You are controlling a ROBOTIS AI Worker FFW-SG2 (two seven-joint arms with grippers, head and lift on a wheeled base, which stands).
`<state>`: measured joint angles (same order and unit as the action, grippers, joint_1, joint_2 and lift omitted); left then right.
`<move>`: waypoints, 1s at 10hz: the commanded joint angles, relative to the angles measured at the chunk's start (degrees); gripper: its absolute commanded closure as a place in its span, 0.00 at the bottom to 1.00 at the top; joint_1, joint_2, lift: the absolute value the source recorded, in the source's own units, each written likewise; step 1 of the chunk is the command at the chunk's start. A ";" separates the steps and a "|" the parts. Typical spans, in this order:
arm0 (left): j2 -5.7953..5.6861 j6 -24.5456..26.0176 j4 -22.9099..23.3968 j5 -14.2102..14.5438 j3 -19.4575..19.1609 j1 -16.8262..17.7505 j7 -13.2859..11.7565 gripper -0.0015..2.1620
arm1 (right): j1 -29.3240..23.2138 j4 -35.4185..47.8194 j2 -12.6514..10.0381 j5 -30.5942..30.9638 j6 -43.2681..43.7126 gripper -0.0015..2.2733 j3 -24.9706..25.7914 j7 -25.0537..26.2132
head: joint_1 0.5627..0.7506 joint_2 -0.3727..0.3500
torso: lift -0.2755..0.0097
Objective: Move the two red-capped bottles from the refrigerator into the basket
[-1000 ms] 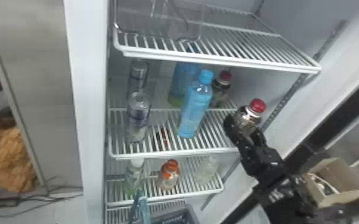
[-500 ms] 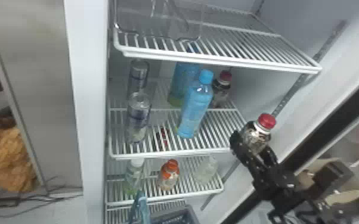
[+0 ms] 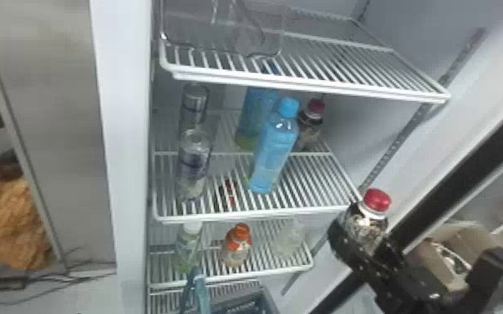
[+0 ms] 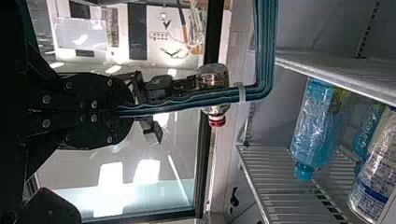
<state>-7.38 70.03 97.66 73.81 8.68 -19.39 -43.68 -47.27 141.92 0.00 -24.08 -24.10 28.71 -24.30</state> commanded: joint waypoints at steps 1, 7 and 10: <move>0.00 -0.01 0.00 0.00 -0.22 -0.01 0.00 0.56 | -3.07 4.12 -0.06 -0.25 -5.71 0.56 0.88 -1.28 | 0.70 0.03 | 0.97; 0.00 -0.57 0.00 -0.23 -0.79 0.27 0.44 0.56 | -5.04 8.62 -0.06 -1.28 -18.09 0.56 -0.49 -8.57 | 0.70 0.03 | 0.97; -0.53 -0.85 0.00 -0.34 -0.45 0.97 0.88 0.56 | -5.04 6.37 0.35 -5.05 -20.90 0.56 -5.74 -9.19 | 0.70 0.03 | 0.97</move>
<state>-7.77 69.18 97.66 73.46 8.12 -18.58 -42.83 -52.43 148.99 0.17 -28.36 -44.90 24.14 -33.46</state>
